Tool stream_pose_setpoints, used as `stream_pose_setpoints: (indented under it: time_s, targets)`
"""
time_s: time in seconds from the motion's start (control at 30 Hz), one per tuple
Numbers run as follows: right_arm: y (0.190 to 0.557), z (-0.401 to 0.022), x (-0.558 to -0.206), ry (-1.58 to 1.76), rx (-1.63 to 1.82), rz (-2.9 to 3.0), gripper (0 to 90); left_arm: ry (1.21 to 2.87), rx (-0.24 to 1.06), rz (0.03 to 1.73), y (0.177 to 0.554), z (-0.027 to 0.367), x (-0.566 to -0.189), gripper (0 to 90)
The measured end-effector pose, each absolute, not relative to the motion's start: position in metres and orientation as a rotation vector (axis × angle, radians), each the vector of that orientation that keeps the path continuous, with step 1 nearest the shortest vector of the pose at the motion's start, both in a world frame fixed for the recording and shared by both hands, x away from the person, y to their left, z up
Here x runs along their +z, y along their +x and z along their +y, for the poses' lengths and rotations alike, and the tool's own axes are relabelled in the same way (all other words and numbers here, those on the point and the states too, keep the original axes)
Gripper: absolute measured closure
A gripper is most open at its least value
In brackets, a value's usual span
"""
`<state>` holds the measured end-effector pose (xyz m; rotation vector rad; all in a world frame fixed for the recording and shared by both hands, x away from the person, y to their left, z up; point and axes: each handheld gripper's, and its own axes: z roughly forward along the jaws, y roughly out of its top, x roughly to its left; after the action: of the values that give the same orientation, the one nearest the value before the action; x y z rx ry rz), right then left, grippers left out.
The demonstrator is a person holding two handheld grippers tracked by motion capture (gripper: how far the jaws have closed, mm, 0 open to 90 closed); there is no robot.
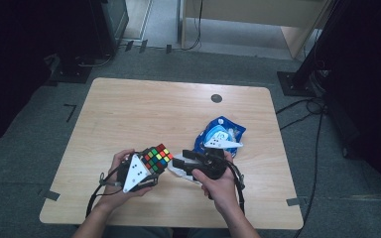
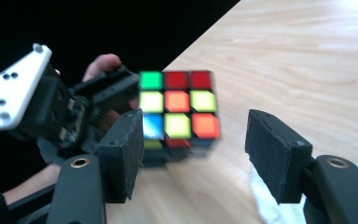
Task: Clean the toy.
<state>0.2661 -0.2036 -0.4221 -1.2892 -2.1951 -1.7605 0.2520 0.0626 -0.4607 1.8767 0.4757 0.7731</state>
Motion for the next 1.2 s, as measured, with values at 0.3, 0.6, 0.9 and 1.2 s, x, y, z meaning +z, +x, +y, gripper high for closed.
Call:
stream_pose_setpoints:
  time_s: [0.3,0.6,0.9,1.2]
  targets:
    - [0.277,-0.19,-0.476,-1.435,-1.575,-2.58,48.1,1.834,0.768,0.532,0.258,0.078,-0.455,33.9]
    - [0.278,-0.172,-0.512,-1.429,-1.345,-2.79,54.6,1.826,0.696,0.533,0.257,0.073,-0.453,33.9]
    - [0.277,-0.178,-0.517,-1.485,-1.334,-2.825,86.9,1.805,0.624,0.559,0.26,0.076,-0.452,33.9]
    - [0.262,-0.193,-0.464,-1.442,-1.732,-2.685,88.5,1.846,0.618,0.547,0.26,0.068,-0.459,33.9]
